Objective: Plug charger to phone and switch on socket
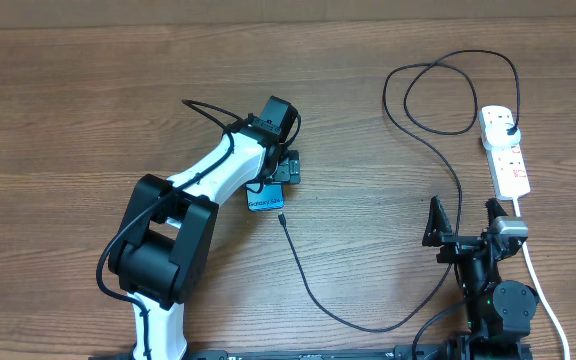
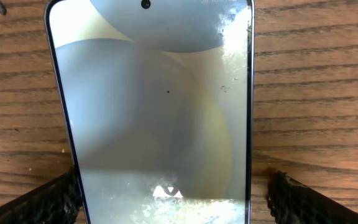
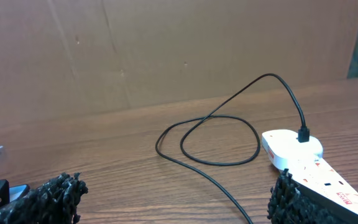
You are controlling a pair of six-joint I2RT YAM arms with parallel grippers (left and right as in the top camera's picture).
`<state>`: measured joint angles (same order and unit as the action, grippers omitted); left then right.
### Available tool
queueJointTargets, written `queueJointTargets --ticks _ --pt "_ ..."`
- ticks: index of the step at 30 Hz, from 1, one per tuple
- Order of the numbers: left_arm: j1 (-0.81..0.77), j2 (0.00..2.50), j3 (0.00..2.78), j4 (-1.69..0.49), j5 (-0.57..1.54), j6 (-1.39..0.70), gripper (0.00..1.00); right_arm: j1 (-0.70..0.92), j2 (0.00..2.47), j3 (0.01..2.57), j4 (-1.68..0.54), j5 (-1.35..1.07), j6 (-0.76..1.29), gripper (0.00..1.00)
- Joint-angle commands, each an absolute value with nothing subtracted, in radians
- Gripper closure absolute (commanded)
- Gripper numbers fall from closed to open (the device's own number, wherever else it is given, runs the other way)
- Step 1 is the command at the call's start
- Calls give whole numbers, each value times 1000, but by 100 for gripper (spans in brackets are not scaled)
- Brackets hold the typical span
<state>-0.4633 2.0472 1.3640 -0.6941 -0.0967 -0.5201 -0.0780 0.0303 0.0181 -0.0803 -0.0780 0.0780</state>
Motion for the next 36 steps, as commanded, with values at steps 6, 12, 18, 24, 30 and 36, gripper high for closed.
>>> queueJointTargets --ticks 6,12,18,24,30,36 --pt "-465 2106 1328 -717 -11 -538 0 -81 33 8 -77 -76 81 0" --pt "-465 2106 1328 -717 -11 -539 0 -81 33 8 -77 -76 81 0" --pt "-465 2106 1328 -717 -11 -538 0 -81 33 8 -77 -77 81 0" --pt "-465 2106 1328 -717 -11 -538 0 -81 33 8 -77 -76 81 0" --pt "-465 2106 1328 -720 -34 -538 0 -81 33 8 -77 -77 81 0" --pt "-465 2106 1328 -716 -36 -539 0 -81 33 8 -77 -76 81 0"
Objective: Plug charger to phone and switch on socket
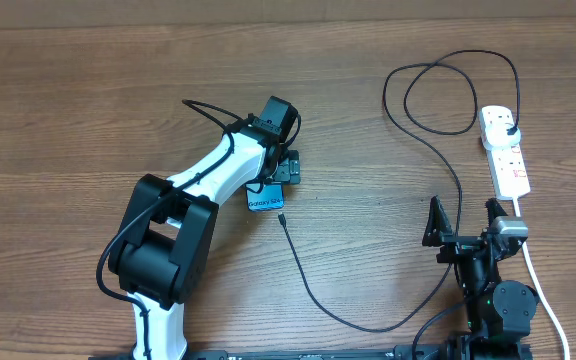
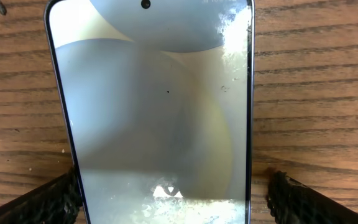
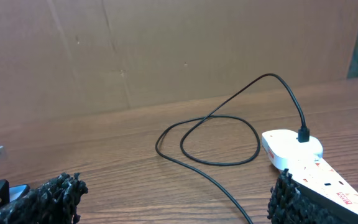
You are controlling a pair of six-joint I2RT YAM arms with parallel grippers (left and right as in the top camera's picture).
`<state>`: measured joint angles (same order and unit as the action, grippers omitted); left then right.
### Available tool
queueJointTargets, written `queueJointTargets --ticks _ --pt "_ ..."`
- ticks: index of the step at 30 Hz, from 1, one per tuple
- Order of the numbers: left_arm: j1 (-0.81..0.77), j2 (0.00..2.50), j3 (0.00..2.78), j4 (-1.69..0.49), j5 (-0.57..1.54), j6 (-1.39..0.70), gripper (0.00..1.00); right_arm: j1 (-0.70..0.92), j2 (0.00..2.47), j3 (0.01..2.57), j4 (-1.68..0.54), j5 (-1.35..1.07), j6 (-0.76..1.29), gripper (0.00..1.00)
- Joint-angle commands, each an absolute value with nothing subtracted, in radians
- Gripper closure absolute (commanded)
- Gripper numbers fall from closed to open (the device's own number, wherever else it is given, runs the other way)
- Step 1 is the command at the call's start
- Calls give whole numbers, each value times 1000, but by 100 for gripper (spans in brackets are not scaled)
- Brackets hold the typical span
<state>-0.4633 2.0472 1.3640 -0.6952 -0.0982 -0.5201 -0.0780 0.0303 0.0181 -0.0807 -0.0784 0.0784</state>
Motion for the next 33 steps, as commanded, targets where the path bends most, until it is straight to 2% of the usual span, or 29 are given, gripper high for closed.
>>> queueJointTargets --ticks 1,33 --pt "-465 2106 1328 -716 -36 -540 0 -81 33 8 -77 -76 81 0" --pt "-465 2106 1328 -706 -34 -546 0 -81 33 8 -77 -76 81 0"
